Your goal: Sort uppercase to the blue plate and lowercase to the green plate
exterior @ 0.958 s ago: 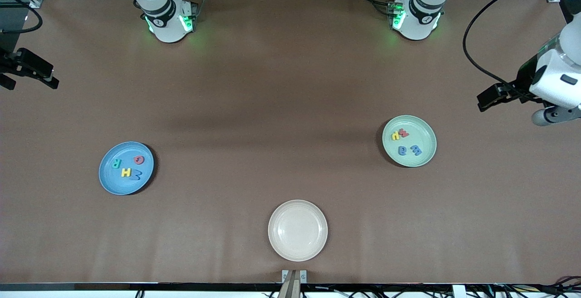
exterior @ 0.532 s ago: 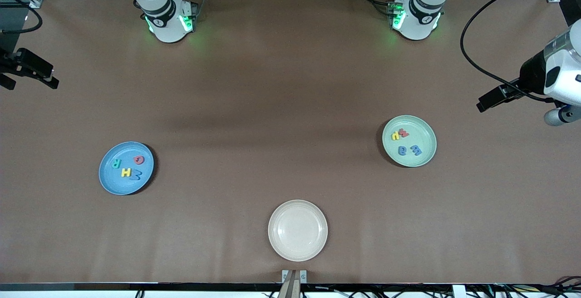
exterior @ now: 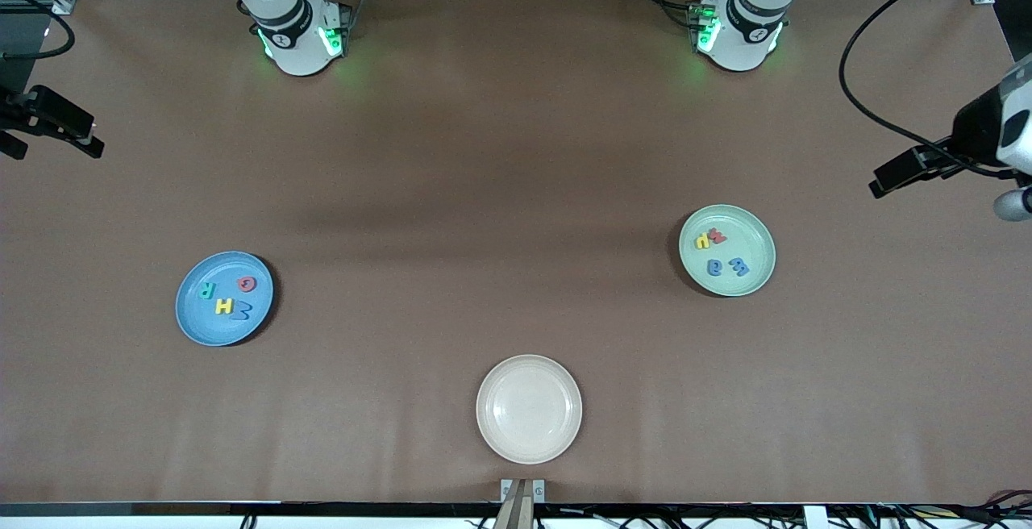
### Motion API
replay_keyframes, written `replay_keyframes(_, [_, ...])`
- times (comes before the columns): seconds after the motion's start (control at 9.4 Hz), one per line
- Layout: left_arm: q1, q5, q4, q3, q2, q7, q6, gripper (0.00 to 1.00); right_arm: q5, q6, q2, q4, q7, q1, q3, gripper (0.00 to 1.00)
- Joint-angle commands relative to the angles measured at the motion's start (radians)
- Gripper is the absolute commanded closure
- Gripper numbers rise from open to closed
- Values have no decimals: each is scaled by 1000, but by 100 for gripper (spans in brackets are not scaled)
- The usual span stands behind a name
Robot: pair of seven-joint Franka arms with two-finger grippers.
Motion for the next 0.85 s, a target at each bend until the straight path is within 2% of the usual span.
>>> replay_keyframes(0.0, [0, -20, 16, 0, -16, 26, -41, 0, -9, -2, -1, 4, 17, 8, -7, 0])
replay_keyframes(0.21, [0, -21, 14, 6, -57, 29, -64, 0, -9, -2, -1, 4, 17, 8, -7, 0])
replay_keyframes(0.43, [-10, -20, -77, -11, -125, 53, -67, 0, -9, 0, -1, 4, 17, 5, -8, 0])
replay_keyframes(0.75, [-10, -20, -107, -16, -134, 127, -69, 0, -9, 0, -1, 4, 17, 5, -8, 0])
